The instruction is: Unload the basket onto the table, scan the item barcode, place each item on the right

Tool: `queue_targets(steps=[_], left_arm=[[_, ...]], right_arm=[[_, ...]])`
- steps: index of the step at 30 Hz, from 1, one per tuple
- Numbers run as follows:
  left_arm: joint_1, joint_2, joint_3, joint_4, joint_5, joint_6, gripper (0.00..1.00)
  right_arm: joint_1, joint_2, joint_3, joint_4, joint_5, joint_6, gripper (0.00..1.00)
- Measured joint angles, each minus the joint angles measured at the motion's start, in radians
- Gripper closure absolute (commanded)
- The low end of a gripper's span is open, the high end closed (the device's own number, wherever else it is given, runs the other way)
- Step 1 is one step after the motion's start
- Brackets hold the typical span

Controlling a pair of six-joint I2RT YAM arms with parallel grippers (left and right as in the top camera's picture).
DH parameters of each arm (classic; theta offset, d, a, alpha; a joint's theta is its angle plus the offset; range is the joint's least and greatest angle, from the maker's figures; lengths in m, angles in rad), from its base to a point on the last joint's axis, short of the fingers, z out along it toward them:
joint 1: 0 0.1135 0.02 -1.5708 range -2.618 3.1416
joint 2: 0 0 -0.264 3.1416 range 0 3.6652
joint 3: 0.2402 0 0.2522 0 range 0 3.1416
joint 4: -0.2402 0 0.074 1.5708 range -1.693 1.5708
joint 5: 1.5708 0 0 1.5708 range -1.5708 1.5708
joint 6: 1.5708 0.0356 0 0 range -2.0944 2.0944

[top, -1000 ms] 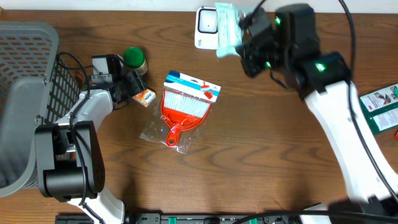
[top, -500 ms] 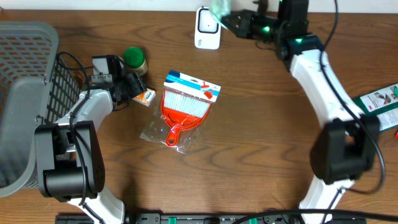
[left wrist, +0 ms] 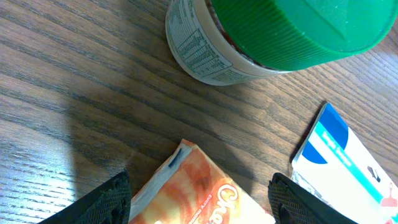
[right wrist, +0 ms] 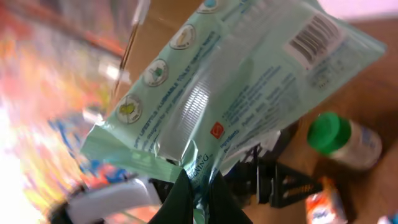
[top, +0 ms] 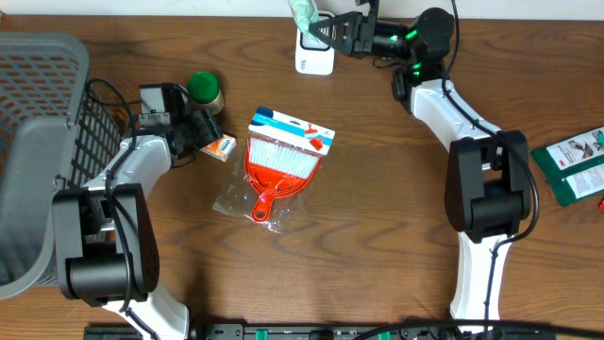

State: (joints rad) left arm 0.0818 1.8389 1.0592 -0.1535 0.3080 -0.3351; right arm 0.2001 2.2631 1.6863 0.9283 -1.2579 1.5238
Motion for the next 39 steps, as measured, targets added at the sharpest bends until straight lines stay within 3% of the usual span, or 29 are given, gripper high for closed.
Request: queue_targets(steps=[9,18,23,39], left_arm=[[0.0,0.0,0.0,-0.008,0.0,0.0,0.29],[0.0,0.0,0.0,-0.01,-0.008,0.0,0.29],[0.0,0.0,0.0,-0.011,-0.032,0.0,0.29],[0.0,0.0,0.0,-0.013,-0.046,0.0,0.29]], right_arm=[[-0.084,0.161,0.0,-0.068,0.061,0.116,0.99],[-0.124,0.273,0.005,0.283,0.052,0.269,0.99],[-0.101,0.273,0.068,0.307,0.031,0.328,0.99],[0.002,0.273,0.097,0.241,0.052,0.259,0.99]])
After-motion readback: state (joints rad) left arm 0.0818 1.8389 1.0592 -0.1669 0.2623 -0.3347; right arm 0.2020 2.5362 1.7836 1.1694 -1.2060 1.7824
